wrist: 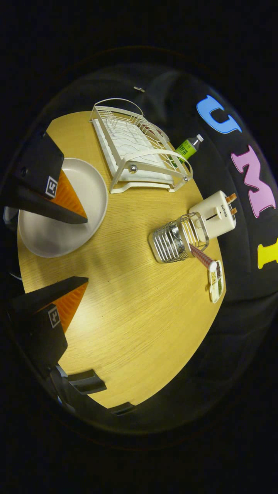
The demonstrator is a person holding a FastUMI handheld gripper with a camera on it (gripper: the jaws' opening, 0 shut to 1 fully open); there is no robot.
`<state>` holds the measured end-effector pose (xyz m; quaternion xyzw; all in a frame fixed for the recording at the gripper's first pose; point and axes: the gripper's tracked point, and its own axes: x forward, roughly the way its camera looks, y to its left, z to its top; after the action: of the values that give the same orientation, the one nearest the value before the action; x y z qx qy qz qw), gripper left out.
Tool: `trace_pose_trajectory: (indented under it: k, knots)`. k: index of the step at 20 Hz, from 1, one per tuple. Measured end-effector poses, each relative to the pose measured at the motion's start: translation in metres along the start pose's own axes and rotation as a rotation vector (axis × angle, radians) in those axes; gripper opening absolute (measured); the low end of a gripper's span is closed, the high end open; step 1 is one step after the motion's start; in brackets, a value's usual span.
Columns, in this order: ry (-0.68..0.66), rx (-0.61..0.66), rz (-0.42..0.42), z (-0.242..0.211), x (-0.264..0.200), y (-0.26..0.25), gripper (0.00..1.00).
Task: Take the plate from the dish rack, then take the spoon from the basket and place it into the plate.
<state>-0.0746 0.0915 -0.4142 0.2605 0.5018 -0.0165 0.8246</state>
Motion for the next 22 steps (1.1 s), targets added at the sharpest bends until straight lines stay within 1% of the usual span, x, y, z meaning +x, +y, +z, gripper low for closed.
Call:
trace_pose_trajectory:
  k: [1, 4, 8, 11, 13, 16, 17, 18, 19, 20, 21, 22]
  knots:
    - [-0.019, -0.011, 0.007, 0.005, -0.005, 0.002, 0.88]
    - [-0.079, -0.074, 0.021, 0.021, -0.022, 0.007, 0.90]
    - [-0.179, -0.162, 0.051, 0.053, -0.055, 0.022, 0.90]
    - [-0.268, -0.248, 0.054, 0.091, -0.075, 0.028, 0.90]
    - [-0.309, -0.326, 0.034, 0.122, -0.074, 0.026, 0.90]
    - [-0.296, -0.398, 0.003, 0.153, -0.053, 0.015, 0.90]
    - [-0.280, -0.397, -0.009, 0.159, -0.043, 0.010, 0.88]
    - [-0.261, -0.391, -0.006, 0.162, -0.032, 0.008, 0.83]
    - [-0.239, -0.388, -0.007, 0.164, -0.020, 0.006, 0.81]
    - [-0.215, -0.391, -0.004, 0.163, -0.007, 0.004, 0.75]
    - [-0.193, -0.403, -0.009, 0.162, 0.001, -0.001, 0.74]
    - [-0.168, -0.415, -0.018, 0.161, 0.008, -0.005, 0.68]
